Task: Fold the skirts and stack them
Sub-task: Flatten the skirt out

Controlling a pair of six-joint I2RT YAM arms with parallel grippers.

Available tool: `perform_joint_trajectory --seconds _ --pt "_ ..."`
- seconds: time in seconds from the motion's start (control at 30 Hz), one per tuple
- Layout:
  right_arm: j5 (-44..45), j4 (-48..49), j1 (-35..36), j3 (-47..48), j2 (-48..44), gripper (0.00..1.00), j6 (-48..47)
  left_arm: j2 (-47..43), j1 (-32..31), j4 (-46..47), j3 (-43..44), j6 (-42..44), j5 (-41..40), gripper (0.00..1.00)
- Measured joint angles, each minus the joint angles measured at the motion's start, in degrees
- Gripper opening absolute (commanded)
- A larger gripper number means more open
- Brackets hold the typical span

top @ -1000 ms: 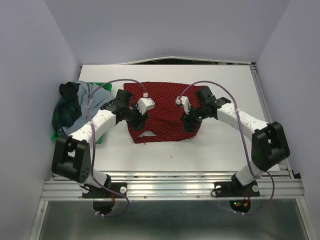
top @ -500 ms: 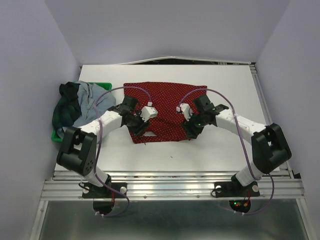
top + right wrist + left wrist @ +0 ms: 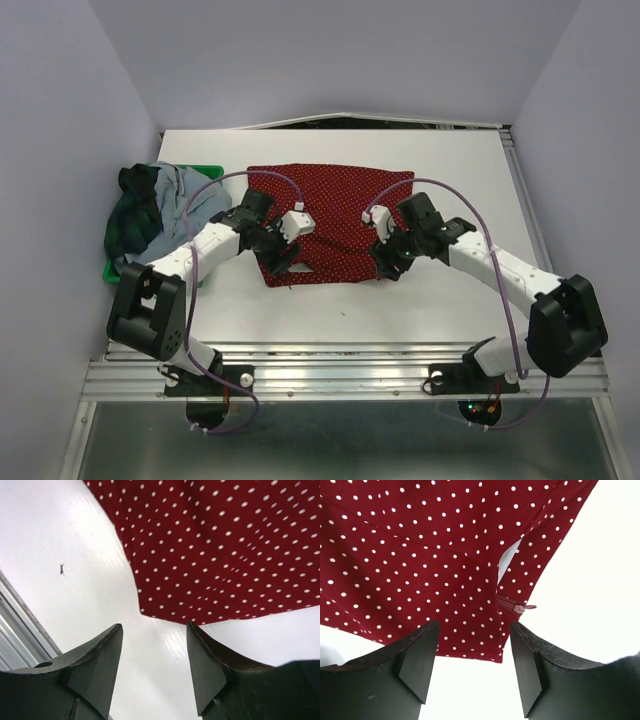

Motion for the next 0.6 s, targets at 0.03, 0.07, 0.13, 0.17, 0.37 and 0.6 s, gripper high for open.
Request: perform_joint_trajectory --seconds 0.03,0.07,0.13,0.17,0.37,0.6 --pt "0.02 0.07 0.28 -0.66 -0.07 0.59 0.04 -0.24 0.0 -0.04 0.0 0.0 0.0 0.69" --pt "0.11 0.28 0.76 -1.55 0.0 0.59 0.11 -0.26 0.0 -0.02 0.0 0.0 0.0 0.66" --pt "0.63 0.92 1.64 -2.78 0.33 0.61 0.07 0.04 -0.02 -0.04 -0.02 -0.11 -0.17 0.65" --pt "1.05 1.42 2.25 -3.26 0.83 0.62 -0.04 0.26 -0.07 0.0 -0.02 -0.2 -0.26 0.64" --pt "3.52 4.17 4.17 -3.56 4.94 0.61 -0.28 2.93 -0.28 1.14 -0.02 -0.9 -1.36 0.62" --pt "11.52 7.98 4.87 -3.54 7.52 0.35 -0.02 6.08 -0.28 3.34 -0.02 -2.08 -3.15 0.28"
